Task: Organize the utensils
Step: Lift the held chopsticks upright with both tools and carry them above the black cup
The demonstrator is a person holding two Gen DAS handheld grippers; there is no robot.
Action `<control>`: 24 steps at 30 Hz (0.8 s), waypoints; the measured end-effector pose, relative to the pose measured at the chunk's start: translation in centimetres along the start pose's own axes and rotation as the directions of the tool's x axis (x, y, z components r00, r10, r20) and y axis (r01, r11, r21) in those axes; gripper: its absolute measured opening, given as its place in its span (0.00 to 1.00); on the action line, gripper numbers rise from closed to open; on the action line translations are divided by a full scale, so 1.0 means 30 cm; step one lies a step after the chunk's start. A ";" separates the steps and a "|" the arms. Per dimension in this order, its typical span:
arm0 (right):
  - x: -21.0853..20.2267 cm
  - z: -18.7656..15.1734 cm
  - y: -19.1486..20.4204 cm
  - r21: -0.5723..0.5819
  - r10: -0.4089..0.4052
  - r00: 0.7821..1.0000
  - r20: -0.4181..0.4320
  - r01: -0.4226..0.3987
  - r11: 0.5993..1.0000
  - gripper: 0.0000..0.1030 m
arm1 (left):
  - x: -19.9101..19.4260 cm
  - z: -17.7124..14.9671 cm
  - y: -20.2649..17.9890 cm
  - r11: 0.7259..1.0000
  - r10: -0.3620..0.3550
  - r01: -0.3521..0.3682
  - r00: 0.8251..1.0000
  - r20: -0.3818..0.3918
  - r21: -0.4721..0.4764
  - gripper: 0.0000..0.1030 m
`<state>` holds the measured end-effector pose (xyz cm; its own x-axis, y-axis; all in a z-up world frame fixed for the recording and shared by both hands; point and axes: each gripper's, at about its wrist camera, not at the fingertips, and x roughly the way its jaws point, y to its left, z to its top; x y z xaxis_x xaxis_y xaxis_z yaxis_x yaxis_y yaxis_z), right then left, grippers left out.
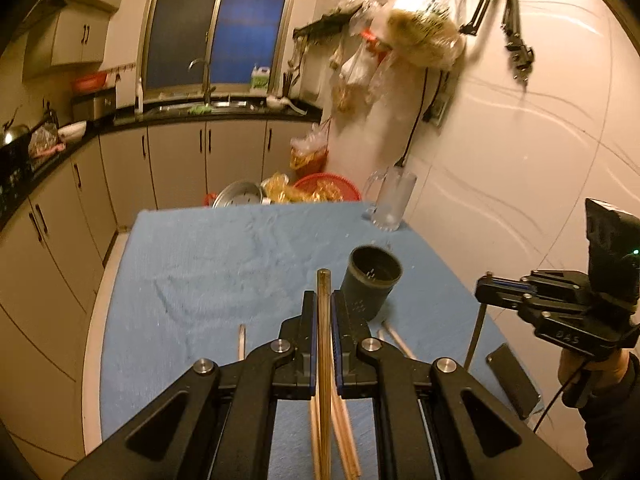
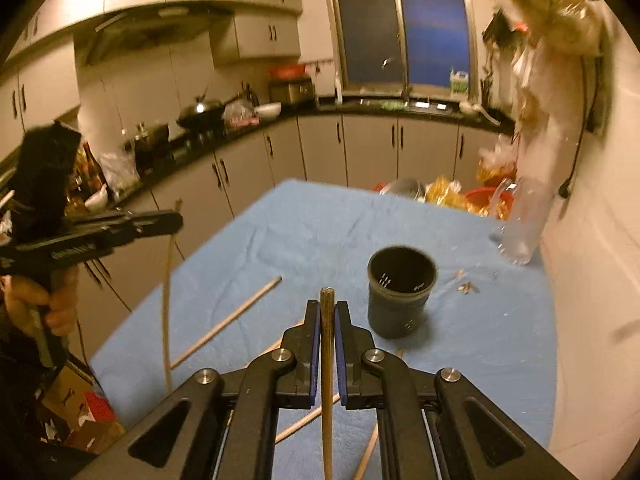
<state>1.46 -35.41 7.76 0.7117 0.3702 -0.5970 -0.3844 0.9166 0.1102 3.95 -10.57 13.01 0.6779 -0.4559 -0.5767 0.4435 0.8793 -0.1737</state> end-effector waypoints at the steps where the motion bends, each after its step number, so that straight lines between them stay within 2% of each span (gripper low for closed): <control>1: -0.030 0.010 0.001 0.003 -0.002 1.000 0.018 0.002 1.000 0.07 | -0.011 0.007 -0.011 1.000 0.003 -0.003 1.000 0.012 0.001 0.06; 8: -0.169 0.068 -0.006 0.014 -0.007 0.994 0.106 0.005 1.000 0.07 | -0.060 0.103 -0.052 0.999 0.032 -0.026 0.992 0.125 -0.045 0.06; 15: -0.215 0.148 -0.022 0.057 -0.010 0.985 0.170 0.001 0.998 0.07 | -0.025 0.185 -0.068 0.996 0.082 -0.072 0.977 0.196 -0.060 0.06; 21: -0.268 0.198 -0.058 0.136 -0.036 0.962 0.272 -0.002 0.991 0.07 | 0.039 0.217 -0.056 0.991 0.086 -0.054 0.959 0.272 -0.126 0.06; 24: -0.292 0.214 -0.061 0.148 -0.076 0.943 0.323 0.030 0.989 0.07 | 0.085 0.235 -0.067 0.990 0.090 -0.051 0.950 0.298 -0.135 0.06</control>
<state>-0.29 -39.37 17.89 0.8907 0.3279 -0.3148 -0.2722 0.9394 0.2085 8.94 -14.47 17.52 0.8589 -0.3954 -0.3254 0.3250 0.9120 -0.2504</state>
